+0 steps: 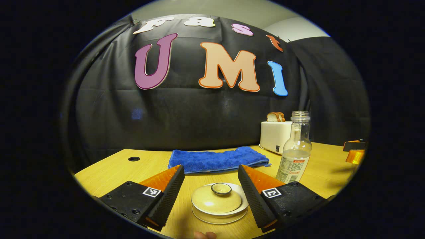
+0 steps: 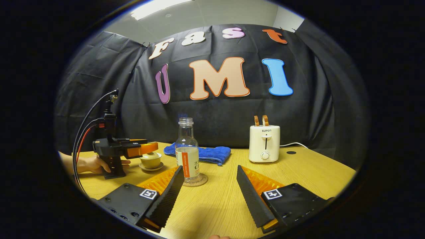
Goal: Open the teacup lid with one hand, grasp the water bottle and pour water into the teacup with the other hand; after pouring, place the water bottle on the coaster and then close the teacup lid.
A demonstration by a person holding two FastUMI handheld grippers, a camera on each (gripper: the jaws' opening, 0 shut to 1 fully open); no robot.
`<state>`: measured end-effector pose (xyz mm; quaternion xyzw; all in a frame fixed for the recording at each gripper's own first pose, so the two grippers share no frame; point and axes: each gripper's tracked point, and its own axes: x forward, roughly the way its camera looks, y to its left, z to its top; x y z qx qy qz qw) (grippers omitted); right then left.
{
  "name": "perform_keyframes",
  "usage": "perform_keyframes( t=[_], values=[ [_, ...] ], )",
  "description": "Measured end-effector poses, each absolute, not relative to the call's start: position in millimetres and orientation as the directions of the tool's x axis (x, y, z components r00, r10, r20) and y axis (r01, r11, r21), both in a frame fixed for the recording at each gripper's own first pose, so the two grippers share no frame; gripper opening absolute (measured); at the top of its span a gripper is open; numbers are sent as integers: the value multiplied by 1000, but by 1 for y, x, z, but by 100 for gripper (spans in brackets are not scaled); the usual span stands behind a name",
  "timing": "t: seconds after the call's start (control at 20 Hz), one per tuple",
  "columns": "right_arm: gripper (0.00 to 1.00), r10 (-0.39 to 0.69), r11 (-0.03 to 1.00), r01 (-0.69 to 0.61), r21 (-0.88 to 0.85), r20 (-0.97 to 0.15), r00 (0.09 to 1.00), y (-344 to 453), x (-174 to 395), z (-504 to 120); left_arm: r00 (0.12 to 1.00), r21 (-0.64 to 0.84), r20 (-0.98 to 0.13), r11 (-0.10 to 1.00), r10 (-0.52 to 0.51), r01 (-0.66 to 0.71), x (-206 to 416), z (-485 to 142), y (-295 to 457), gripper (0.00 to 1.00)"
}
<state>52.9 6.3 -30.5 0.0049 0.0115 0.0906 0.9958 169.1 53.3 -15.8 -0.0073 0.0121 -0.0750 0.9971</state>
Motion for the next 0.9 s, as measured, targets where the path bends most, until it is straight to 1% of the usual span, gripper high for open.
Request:
perform_keyframes(
  t=[0.05,0.1,0.15,0.2,0.25,0.3,0.4,0.45,0.5,0.55,0.6,0.65,0.7,0.75,0.8,0.85,0.9],
  values=[
    [99,176,984,-176,12,-22,984,5,54,-31,991,-19,-21,991,-134,133,168,-15,56,94],
    [99,169,986,-169,11,-22,985,4,53,-30,994,-19,-23,994,-110,110,166,-16,59,95],
    [95,158,987,-158,11,-21,987,2,53,-30,995,-17,-31,996,-92,92,162,-17,60,94],
    [99,146,989,-145,10,-20,989,-1,53,-30,996,-19,-26,996,-84,84,156,-16,59,95],
    [99,135,991,-135,9,-20,991,-3,54,-30,995,-18,-21,995,-94,94,148,-14,53,95],
    [95,123,992,-123,9,-20,992,-3,54,-30,995,-18,-19,995,-101,100,139,-14,47,95],
    [95,101,995,-101,7,-19,995,-5,53,-30,994,-15,-10,994,-112,112,116,-11,36,95],
    [99,86,996,-86,6,-18,996,-6,53,-30,993,-15,-13,993,-115,115,105,-10,30,95],
    [96,76,997,-76,6,-18,997,-6,52,-30,994,-14,-11,994,-110,110,94,-10,26,94],
    [99,70,998,-70,6,-17,997,-5,51,-30,995,-13,-11,995,-102,102,83,-9,22,95],
    [95,63,998,-63,6,-17,998,-4,49,-30,996,-13,-12,996,-91,91,72,-10,19,95],
    [95,58,998,-58,5,-16,998,-3,48,-29,997,-10,-6,997,-83,83,63,-7,16,95],
    [99,51,999,-51,5,-17,999,-2,47,-30,996,-11,-9,996,-88,88,55,-8,9,95],
    [100,38,999,-38,5,-17,999,-3,45,-30,997,-12,-10,997,-80,80,47,-8,6,94],
    [96,27,1000,-26,4,-16,1000,-3,43,-30,998,-10,-12,998,-62,62,40,-8,7,94],
    [99,16,1000,-16,4,-16,1000,-3,40,-29,999,-10,-12,999,-40,39,34,-7,8,94],
    [99,10,1000,-10,3,-14,1000,-1,36,-29,1000,-8,-12,1000,-24,23,29,-7,7,94]
  ],
)
